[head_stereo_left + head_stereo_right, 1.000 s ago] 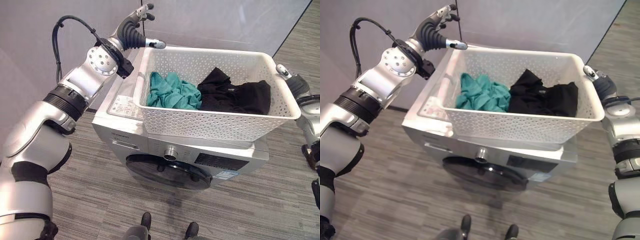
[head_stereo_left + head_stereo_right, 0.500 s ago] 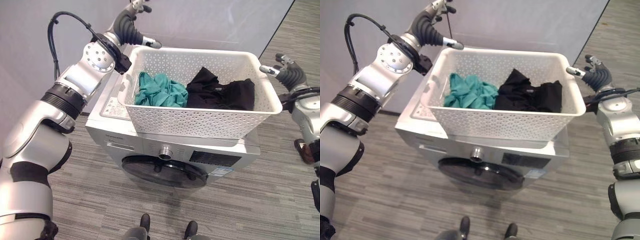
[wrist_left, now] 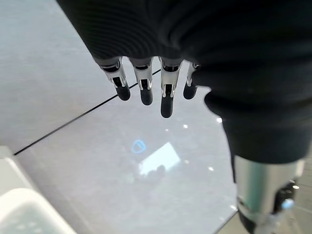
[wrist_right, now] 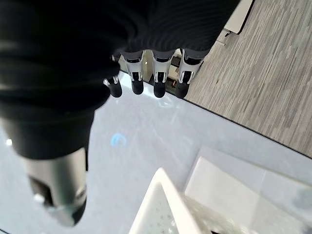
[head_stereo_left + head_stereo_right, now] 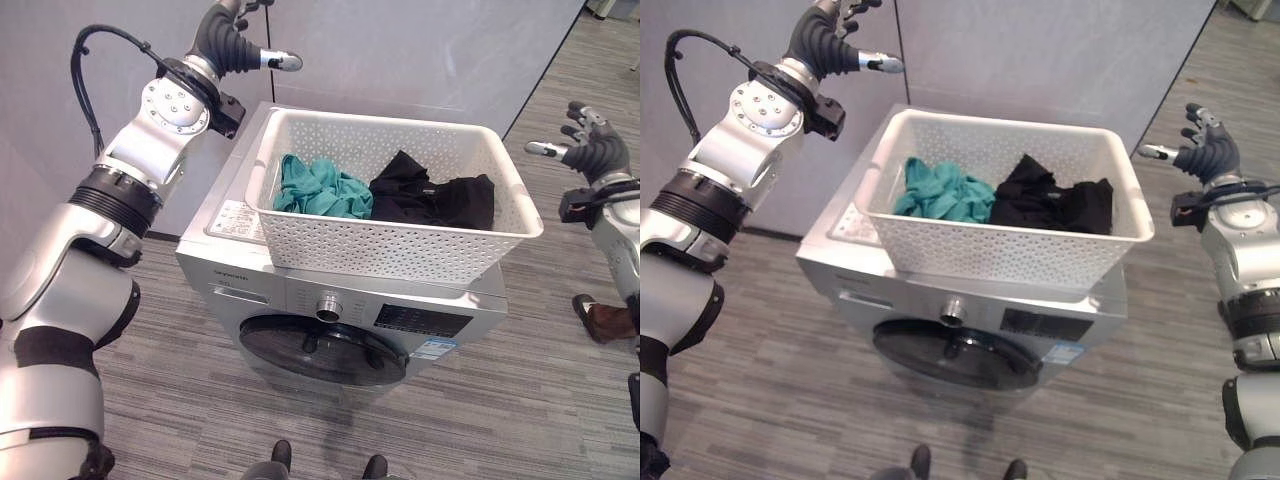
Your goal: Grab the laundry basket,head to the washer,open it,put in the laundry and shut it.
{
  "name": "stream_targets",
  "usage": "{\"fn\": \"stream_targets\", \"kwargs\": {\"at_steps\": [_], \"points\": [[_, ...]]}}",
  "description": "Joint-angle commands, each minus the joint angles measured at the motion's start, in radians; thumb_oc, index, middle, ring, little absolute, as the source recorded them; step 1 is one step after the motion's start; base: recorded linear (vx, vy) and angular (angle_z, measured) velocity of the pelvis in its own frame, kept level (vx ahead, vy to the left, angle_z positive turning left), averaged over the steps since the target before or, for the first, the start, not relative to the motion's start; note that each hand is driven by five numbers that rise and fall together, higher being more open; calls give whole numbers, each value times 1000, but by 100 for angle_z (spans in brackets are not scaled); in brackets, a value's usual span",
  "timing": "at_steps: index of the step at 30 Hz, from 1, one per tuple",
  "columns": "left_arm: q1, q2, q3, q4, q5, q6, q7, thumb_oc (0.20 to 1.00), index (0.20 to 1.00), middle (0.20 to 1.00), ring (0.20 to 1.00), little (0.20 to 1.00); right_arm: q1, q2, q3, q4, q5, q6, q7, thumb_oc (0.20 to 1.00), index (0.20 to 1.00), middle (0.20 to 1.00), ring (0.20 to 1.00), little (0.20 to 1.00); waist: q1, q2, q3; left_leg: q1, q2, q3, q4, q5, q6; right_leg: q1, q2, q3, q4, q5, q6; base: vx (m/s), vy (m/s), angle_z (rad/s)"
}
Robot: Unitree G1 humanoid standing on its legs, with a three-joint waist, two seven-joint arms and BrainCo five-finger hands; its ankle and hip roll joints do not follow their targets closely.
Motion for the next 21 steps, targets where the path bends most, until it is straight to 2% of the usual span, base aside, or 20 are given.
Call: {"fn": "stream_targets", "kwargs": {"at_steps": [1, 3, 5, 9, 13, 16, 17, 21], "points": [[5, -21, 73, -14, -3, -73, 24, 1000, 1000, 1000, 1000, 1000, 91, -47, -148, -89, -19, -72, -49, 1000, 1000, 1000, 1000, 1000, 36, 62, -49, 93, 37, 60, -120, -9, -10, 75, 13, -11, 59, -142, 74, -29, -34, 7], [54, -17, 97, -65, 8, -69, 21, 1000, 1000, 1000, 1000, 1000, 173, -29, -218, -136, -24, -76, -57, 1000, 1000, 1000, 1000, 1000, 42, 60, -53, 92, 38, 54, -120, -10, -11, 78, 15, -17, 59, -145, 71, -17, -33, 6], [139, 27, 144, -153, 34, -67, 13, 1000, 1000, 1000, 1000, 1000, 293, 2, -326, -197, -38, -89, -69, 1000, 1000, 1000, 1000, 1000, 48, 60, -51, 88, 40, 47, -120, -8, -12, 80, 20, -23, 53, -150, 66, -24, -45, 1], [212, 73, 182, -243, 68, -61, 5, 1000, 1000, 1000, 1000, 1000, 425, 51, -425, -249, -60, -101, -82, 1000, 1000, 1000, 1000, 1000, 61, 57, -52, 80, 45, 37, -120, -2, -14, 80, 27, -29, 46, -153, 61, -27, -33, 5], [271, 33, 220, -335, 84, -79, 12, 1000, 1000, 1000, 1000, 1000, 571, 119, -522, -256, -90, -124, -119, 1000, 1000, 1000, 1000, 1000, 69, 48, -51, 66, 52, 21, -120, 0, -23, 84, 37, -40, 36, -160, 54, -49, -61, 17], [369, -2, 269, -414, 110, -81, 4, 1000, 1000, 1000, 1000, 1000, 661, 212, -533, -282, -110, -122, -112, 1000, 1000, 1000, 1000, 1000, 76, 41, -44, 55, 52, 6, -120, 4, -24, 84, 43, -49, 33, -164, 47, -25, -54, 22], [375, -3, 272, -421, 113, -79, 4, 1000, 1000, 1000, 1000, 1000, 666, 213, -536, -287, -112, -121, -112, 1000, 1000, 1000, 1000, 1000, 75, 41, -47, 51, 50, 4, -120, 10, -22, 82, 41, -52, 32, -160, 47, -33, -32, 15], [587, 8, 373, -509, 153, -67, -32, 1000, 1000, 1000, 1000, 1000, 801, 369, -522, -358, -99, -127, -61, 1000, 1000, 1000, 1000, 1000, 83, 36, -39, 43, 50, -10, -120, 13, -23, 81, 45, -62, 28, -162, 40, -18, -37, 11]]}}
